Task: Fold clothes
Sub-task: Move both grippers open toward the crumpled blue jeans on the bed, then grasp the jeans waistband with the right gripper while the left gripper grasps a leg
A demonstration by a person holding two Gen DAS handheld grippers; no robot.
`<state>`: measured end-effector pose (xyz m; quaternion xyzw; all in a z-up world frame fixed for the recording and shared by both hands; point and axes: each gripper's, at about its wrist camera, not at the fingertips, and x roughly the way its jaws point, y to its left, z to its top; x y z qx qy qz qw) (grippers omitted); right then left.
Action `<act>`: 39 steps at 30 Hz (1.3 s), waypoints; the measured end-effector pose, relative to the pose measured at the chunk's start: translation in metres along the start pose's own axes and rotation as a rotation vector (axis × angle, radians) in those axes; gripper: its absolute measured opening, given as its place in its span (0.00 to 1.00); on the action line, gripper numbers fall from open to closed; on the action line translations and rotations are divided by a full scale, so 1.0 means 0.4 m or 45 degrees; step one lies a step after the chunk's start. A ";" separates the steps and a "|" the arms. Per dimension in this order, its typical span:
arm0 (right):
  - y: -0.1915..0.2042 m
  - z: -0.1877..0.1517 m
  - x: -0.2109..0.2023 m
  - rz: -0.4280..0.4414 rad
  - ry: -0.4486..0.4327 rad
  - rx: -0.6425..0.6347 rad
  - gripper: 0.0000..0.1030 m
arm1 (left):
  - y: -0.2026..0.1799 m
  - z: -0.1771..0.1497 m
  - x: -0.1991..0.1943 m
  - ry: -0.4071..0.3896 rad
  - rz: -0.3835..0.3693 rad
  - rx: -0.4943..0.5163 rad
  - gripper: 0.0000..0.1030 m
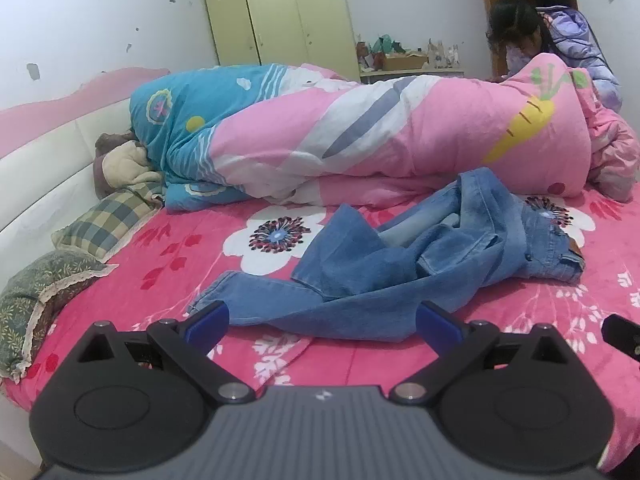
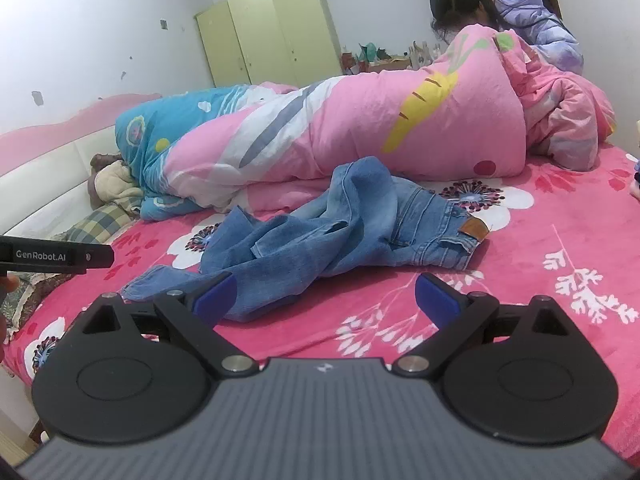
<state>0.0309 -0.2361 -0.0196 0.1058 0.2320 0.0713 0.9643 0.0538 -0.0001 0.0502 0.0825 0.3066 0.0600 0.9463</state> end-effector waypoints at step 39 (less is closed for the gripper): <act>-0.527 0.032 0.541 0.139 0.256 0.654 0.26 | -0.161 -0.093 0.481 -0.002 -0.409 0.060 0.97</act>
